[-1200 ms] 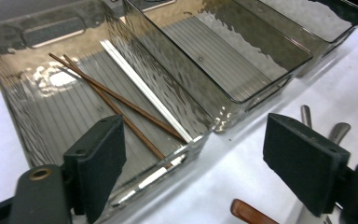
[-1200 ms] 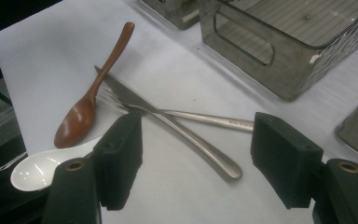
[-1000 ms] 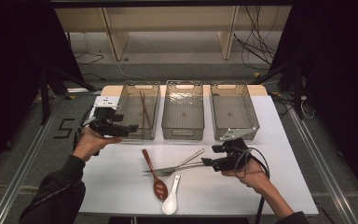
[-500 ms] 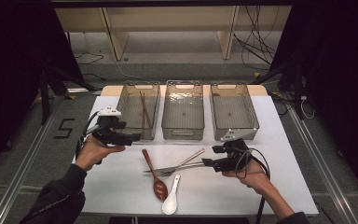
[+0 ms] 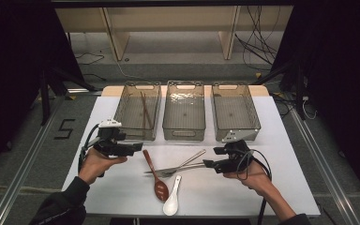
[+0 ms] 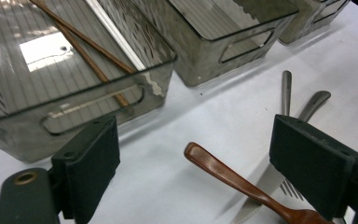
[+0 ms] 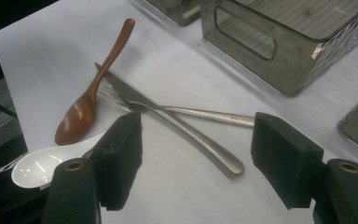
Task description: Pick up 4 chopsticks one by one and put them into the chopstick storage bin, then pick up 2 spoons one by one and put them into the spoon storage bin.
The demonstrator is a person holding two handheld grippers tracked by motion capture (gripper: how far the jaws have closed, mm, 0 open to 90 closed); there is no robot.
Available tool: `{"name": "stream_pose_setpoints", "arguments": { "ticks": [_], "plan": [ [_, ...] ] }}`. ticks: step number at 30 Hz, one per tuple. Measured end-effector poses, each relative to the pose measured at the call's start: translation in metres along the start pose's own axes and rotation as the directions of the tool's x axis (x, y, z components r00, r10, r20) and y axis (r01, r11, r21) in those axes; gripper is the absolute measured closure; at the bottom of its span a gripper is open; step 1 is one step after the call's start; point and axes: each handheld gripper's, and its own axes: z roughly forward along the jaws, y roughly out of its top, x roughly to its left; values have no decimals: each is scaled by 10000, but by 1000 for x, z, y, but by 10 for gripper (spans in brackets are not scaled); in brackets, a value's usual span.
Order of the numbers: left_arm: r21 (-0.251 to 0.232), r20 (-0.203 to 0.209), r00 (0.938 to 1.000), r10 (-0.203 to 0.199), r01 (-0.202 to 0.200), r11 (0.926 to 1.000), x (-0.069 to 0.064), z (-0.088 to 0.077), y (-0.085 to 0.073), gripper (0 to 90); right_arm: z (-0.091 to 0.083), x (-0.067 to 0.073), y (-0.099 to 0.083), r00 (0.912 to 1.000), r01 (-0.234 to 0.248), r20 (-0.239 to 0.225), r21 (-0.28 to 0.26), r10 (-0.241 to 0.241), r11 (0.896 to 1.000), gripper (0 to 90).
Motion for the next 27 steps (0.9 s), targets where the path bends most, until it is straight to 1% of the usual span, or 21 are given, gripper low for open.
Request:
{"name": "stream_pose_setpoints", "arguments": {
  "ticks": [1,3,6,9,13,15,18,24,27],
  "plan": [
    [27,53,10000,-29,29,10000,-1,1,-2,154,0,0,0,10000,-11,17,-4,11,10000,347],
    [5,129,9997,-208,208,9998,-5,2,-7,154,-1,0,0,10000,4,12,-14,-4,10000,346],
    [139,310,9987,-395,391,9991,-6,2,-12,150,-1,0,0,10000,-1,24,-17,1,10000,347],
    [154,251,9990,-361,357,9992,-7,2,-14,150,-1,1,0,10000,44,45,-53,-44,10000,347],
    [294,176,9996,-241,236,9993,-7,5,-15,150,-1,1,0,10000,50,32,-40,-49,10000,347],
    [322,172,9995,-281,275,9991,-8,8,-15,151,-1,0,0,10000,58,43,-5,-58,10000,347],
    [593,154,9996,-228,218,9980,-9,13,-17,151,0,0,-1,10000,-3,61,10,3,10000,347],
    [938,345,9975,-620,585,9939,-13,21,-19,154,-1,0,-1,10000,-1,39,22,1,10000,347],
    [1105,259,9980,-578,546,9924,-14,24,-19,158,0,0,-1,10000,55,79,21,-56,10000,346]
  ]
}}
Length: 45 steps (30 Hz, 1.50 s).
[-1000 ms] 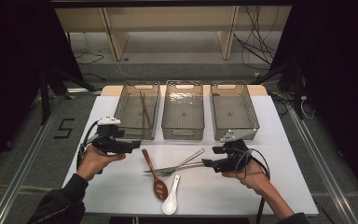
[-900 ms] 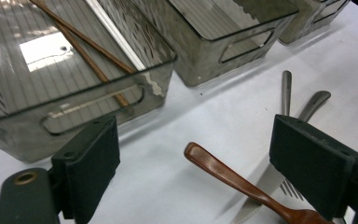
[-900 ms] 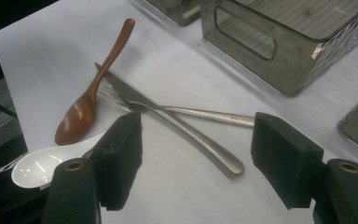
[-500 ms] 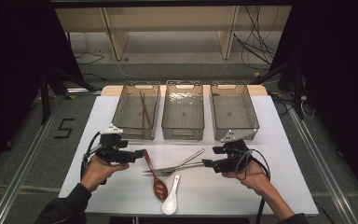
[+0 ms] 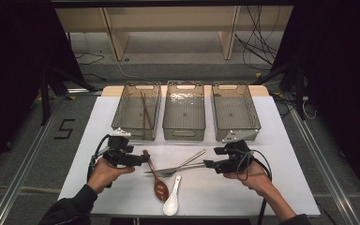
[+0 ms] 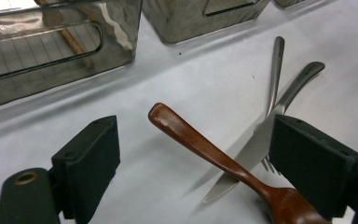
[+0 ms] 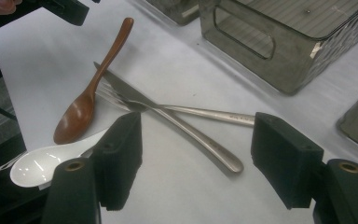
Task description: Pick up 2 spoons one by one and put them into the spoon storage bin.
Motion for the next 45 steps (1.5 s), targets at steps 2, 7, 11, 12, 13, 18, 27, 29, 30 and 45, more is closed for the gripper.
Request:
{"name": "stream_pose_setpoints", "arguments": {
  "ticks": [2,7,11,12,13,18,27,29,30,45],
  "plan": [
    [149,-44,10000,23,-22,9999,-1,3,0,161,0,1,0,10000,-11,16,15,11,10000,347],
    [685,-130,9998,-146,155,9975,-4,16,0,166,0,2,0,10000,-43,39,65,42,10000,347],
    [1049,-101,9989,-447,455,9934,-4,26,-2,175,1,2,0,10000,-43,62,80,42,10000,347],
    [1122,-126,9988,-479,490,9925,-4,28,-3,181,1,2,0,10000,-44,57,92,43,9999,347],
    [1196,-116,9985,-526,536,9914,-3,29,-3,190,1,2,0,10000,-22,57,96,22,10000,347],
    [1383,-94,9980,-619,626,9884,-6,37,-3,216,2,2,0,10000,-15,65,103,14,9999,347],
    [1840,-135,9983,-569,584,9812,-7,51,-5,298,1,3,0,10000,10,64,111,-11,9999,347],
    [1890,-95,9984,-559,567,9803,-8,53,-5,325,1,3,0,10000,17,71,104,-18,9999,347],
    [1910,-69,9984,-567,570,9799,-8,53,-5,337,1,3,0,10000,40,76,92,-41,9999,347],
    [2017,783,9953,-575,406,9786,-11,56,-4,629,1,2,0,9999,46,100,83,-47,10000,347]
  ]
}}
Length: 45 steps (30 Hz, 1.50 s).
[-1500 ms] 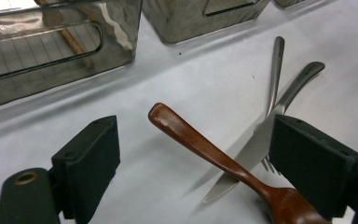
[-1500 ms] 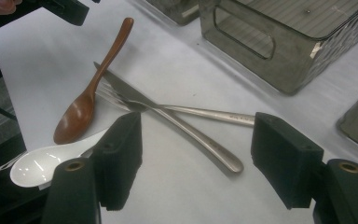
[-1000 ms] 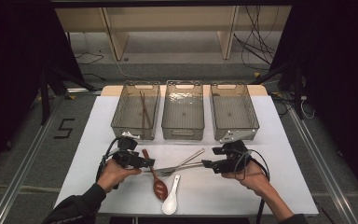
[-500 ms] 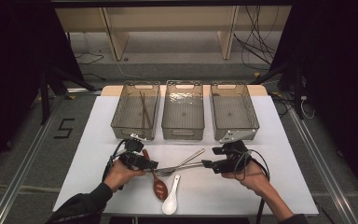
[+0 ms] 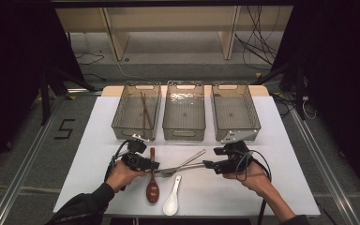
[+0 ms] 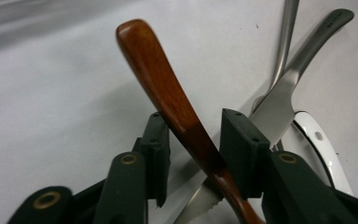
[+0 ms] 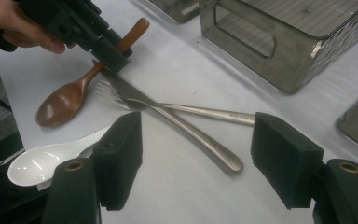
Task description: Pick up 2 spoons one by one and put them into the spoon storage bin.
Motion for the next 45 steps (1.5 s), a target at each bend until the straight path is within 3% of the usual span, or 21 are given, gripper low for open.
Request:
{"name": "stream_pose_setpoints", "arguments": {
  "ticks": [7,15,24,28,32,35,45],
  "plan": [
    [184,378,9991,168,-175,9997,-1,2,1,723,0,0,0,10000,15,-3,17,-15,10000,347],
    [212,513,9984,218,-229,9995,-1,1,2,821,0,0,0,10000,0,-9,29,0,10000,347],
    [190,513,9971,558,-568,9982,-1,-6,5,837,0,1,0,10000,-7,-31,32,7,10000,347],
    [-305,502,9972,562,-547,9980,0,-15,9,837,0,0,0,10000,-1,-12,-9,1,10000,348],
    [-883,407,9957,836,-797,9929,-3,-30,17,837,0,0,0,10000,-7,-17,-21,7,10000,348],
    [-1082,322,9936,1085,-1045,9886,-5,-38,22,837,-1,0,0,10000,-72,-28,-29,72,10000,347],
    [-1826,167,9913,1307,-1255,9752,-8,-51,49,836,-2,-1,0,9999,-107,1,-129,107,9999,347]
  ]
}}
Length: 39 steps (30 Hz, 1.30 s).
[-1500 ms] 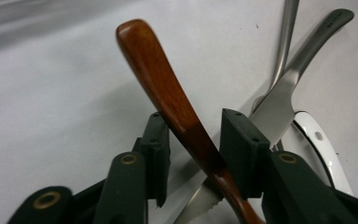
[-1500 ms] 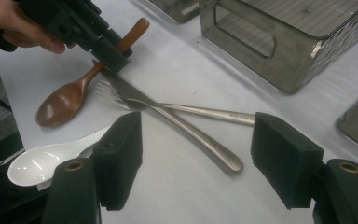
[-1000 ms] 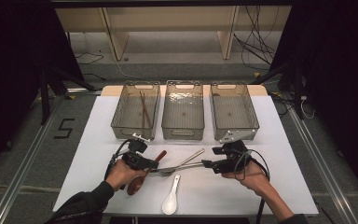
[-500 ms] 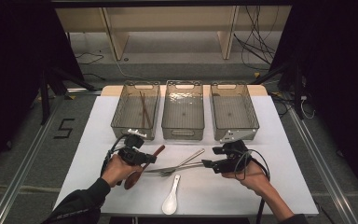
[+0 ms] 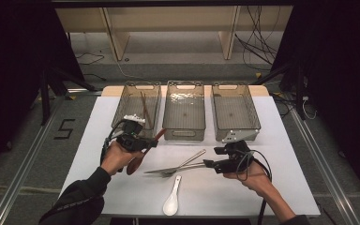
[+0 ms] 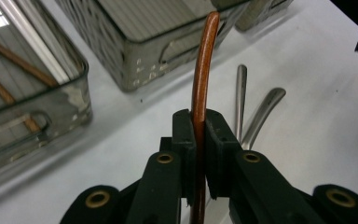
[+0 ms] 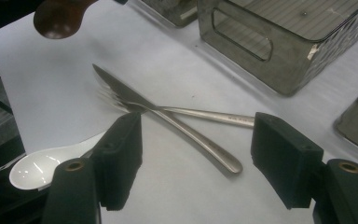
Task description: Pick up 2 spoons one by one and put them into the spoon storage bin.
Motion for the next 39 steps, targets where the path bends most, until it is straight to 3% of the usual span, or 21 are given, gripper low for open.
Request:
{"name": "stream_pose_setpoints", "arguments": {
  "ticks": [4,6,17,28,39],
  "plan": [
    [-407,-198,9995,230,-238,9989,1,-1,15,836,-1,-1,0,10000,-30,-14,-43,30,10000,347],
    [-677,-258,9996,125,-143,9976,5,-3,23,836,-2,-1,0,10000,-44,-7,-65,44,10000,347],
    [-1084,-613,9971,461,-525,9927,9,9,68,836,-2,-1,0,10000,-23,1,-166,23,9999,343],
    [-1687,-791,9968,101,-233,9854,27,18,95,836,-2,0,0,10000,-11,-24,-171,11,9999,340],
    [-2010,-651,9979,-58,-74,9796,26,33,115,834,-2,-1,0,10000,-51,-79,-121,50,9999,340]
  ]
}}
